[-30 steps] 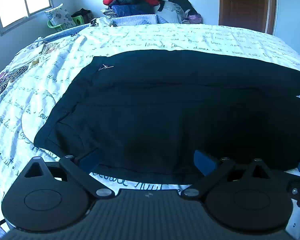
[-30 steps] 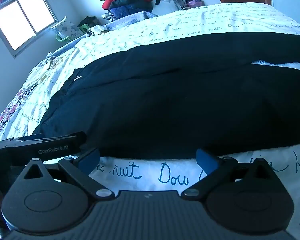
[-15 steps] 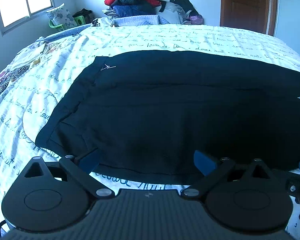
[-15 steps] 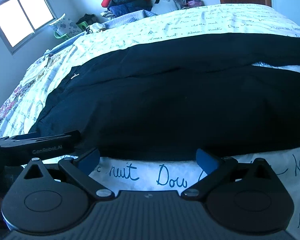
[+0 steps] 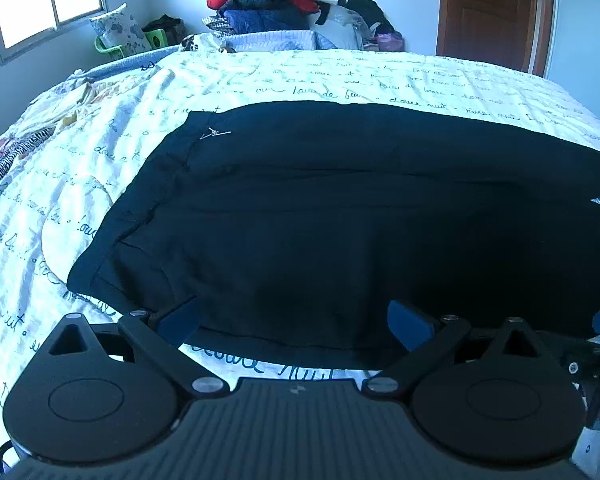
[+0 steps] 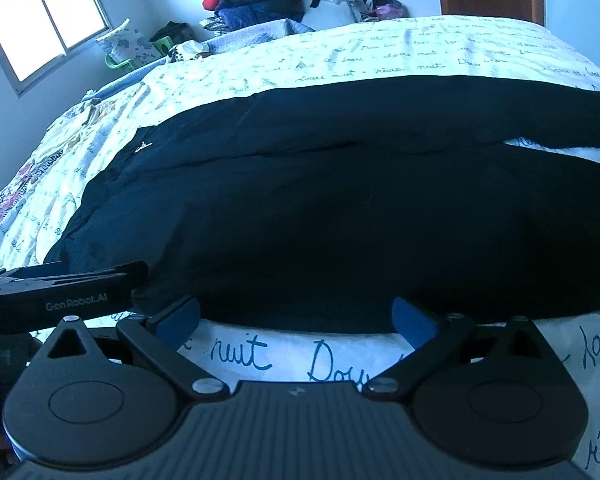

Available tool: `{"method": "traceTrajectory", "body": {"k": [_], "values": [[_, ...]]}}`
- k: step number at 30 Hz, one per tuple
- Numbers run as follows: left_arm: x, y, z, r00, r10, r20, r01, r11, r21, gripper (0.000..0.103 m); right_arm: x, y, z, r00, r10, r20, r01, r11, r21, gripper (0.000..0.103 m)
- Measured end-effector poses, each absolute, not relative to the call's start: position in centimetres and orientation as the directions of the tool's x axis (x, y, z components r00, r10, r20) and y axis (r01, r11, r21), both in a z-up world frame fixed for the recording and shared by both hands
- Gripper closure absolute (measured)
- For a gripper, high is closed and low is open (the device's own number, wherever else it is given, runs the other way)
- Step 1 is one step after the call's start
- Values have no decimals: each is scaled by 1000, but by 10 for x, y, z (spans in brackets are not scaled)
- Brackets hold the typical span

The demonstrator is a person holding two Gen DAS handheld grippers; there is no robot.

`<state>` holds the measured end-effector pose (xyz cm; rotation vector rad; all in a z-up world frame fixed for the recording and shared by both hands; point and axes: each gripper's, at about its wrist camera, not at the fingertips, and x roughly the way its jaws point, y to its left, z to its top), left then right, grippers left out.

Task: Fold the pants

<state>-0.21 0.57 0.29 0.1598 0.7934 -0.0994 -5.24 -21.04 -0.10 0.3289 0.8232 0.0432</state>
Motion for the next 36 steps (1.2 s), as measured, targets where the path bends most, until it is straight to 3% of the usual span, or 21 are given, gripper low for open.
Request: {"method": "traceTrajectory", "body": {"k": [14,18,23,28,32,36], "values": [[32,31,20,725,-21,-689,104,991,79,3,-19,-199,13,684,174,-708,4,970,242,0],[53,43,26,722,-11,-691,74,995,62,3,2,-196,27,733,200,-650,-89,976,200,0],[80,56,28,725,23,-688,24,998,59,2,52,-185,39,780,259,-570,-308,951,10,0],[101,61,26,723,90,-685,-15,993,115,2,103,-171,49,816,241,-526,-370,917,-153,0],[115,63,21,713,116,-691,-25,990,140,2,143,-169,52,766,356,-535,-472,876,-93,0],[129,63,16,703,134,-698,-27,986,162,2,196,-175,42,631,466,-620,-499,856,135,0]]}}
